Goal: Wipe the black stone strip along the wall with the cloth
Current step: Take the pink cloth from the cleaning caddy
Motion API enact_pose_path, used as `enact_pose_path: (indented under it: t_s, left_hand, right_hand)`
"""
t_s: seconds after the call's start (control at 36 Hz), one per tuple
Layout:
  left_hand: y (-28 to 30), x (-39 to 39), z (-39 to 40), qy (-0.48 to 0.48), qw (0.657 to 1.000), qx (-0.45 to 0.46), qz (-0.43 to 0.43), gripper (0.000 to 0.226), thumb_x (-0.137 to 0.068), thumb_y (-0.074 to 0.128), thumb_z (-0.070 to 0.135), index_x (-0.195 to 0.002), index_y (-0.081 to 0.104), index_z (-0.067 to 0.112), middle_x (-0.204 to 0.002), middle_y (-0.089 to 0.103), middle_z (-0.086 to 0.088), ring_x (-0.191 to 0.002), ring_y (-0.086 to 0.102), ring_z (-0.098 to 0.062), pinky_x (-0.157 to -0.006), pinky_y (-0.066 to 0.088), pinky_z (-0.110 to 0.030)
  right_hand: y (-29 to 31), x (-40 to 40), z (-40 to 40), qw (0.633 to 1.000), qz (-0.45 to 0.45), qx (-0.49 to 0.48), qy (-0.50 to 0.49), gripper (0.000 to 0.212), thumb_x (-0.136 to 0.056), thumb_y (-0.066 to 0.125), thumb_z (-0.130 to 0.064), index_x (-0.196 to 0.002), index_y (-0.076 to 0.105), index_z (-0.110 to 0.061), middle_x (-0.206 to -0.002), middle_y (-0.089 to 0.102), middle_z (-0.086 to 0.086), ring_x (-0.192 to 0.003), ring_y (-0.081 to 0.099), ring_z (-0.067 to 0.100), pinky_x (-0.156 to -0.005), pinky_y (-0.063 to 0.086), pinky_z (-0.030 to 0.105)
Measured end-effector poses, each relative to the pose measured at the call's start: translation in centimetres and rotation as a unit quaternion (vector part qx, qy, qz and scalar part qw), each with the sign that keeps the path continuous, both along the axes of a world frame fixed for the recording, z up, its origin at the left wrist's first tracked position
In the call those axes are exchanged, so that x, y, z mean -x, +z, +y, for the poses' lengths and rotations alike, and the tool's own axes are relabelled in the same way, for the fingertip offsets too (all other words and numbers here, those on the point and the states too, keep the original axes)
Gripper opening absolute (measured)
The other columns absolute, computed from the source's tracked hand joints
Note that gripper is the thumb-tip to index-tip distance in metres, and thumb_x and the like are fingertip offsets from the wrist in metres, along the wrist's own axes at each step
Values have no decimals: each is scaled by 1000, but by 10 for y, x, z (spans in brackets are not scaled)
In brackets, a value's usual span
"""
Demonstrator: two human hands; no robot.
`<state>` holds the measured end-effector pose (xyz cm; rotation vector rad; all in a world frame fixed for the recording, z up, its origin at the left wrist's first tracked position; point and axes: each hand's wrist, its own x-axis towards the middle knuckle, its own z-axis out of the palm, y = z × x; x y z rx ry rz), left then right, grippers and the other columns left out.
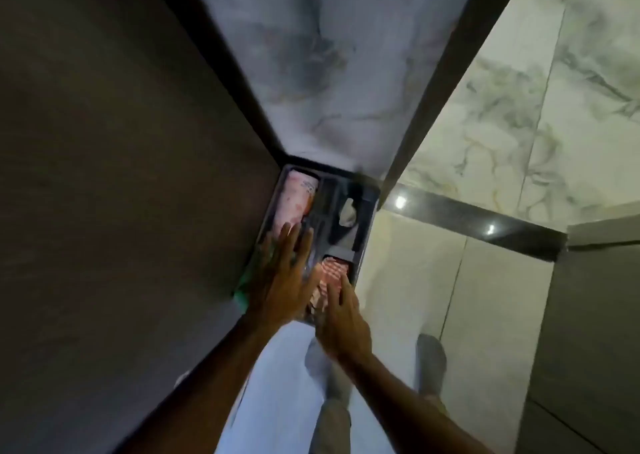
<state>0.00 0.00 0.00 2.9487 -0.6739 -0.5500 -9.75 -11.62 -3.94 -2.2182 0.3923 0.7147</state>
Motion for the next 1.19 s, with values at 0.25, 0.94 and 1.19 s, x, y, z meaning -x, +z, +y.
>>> enact_pose_path:
  t_s: [0.25,0.94,1.19]
  left_hand:
    - [-174,-49,-18,-25,995,39,-86,77,-110,34,55,-174,21,14,-183,16,-18,-170,13,-38,-139,8,-58]
    - [-76,-10,-84,-46,996,70,-40,72,-114,28,48,-174,18,9,-182,19,-19,-169,18,-39,-134,25,-66]
    - [-123,38,-224,-83,996,33,-27,62,-109,47,37,-161,50,2,-170,43,-24,-159,40,-46,-123,42,-71]
  right_hand:
    - [-183,-31,45,994,86,63,-34,86,-115,53,-37,-176,-3,-13,-186,1,11,-173,4,35,-135,35,55]
    - [-7,2,-102,932,-44,-117,-340,51,-122,39,-20,-170,31,-34,-174,30,-30,-160,27,-15,-136,26,17]
    - [-54,-13,-288,878,-12,-225,-423,53,-122,26,-42,-174,21,-29,-181,22,-18,-164,21,-5,-125,20,-2]
